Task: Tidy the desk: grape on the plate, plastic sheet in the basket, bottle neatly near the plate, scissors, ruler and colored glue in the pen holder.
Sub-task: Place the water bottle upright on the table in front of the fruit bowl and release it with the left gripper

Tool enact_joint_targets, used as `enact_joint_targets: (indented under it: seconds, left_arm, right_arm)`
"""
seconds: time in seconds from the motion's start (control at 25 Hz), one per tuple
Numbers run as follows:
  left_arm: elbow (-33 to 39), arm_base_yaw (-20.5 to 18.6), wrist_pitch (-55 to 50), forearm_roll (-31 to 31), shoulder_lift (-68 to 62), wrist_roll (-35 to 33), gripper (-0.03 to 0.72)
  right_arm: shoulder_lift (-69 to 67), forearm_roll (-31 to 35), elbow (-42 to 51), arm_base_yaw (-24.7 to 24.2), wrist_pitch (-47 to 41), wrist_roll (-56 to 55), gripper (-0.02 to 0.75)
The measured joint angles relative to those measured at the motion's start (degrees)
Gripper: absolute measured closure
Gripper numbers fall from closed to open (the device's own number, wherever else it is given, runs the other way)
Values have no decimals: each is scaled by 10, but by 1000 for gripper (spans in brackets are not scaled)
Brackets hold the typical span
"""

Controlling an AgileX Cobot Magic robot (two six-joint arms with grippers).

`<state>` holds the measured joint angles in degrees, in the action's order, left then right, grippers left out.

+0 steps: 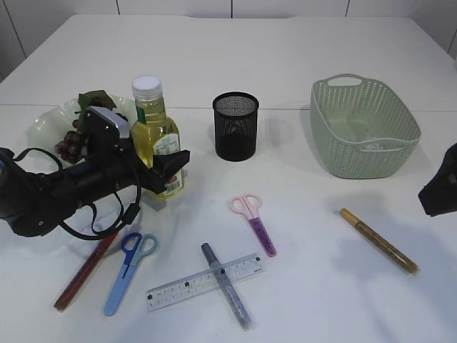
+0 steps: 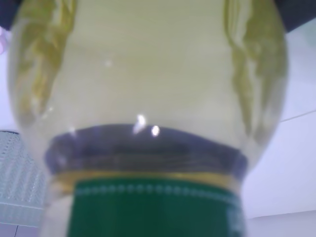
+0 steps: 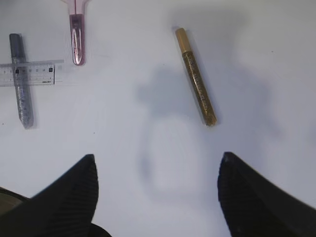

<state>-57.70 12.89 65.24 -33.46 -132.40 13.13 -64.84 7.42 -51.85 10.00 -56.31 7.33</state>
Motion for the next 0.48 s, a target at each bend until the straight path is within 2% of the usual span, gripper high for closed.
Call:
enact_joint_targets:
  seconds: [0.48]
  left_arm:
    - [0, 0, 0, 0, 29, 0, 104]
  right_arm:
    - [-19, 0, 0, 0, 0, 0, 155]
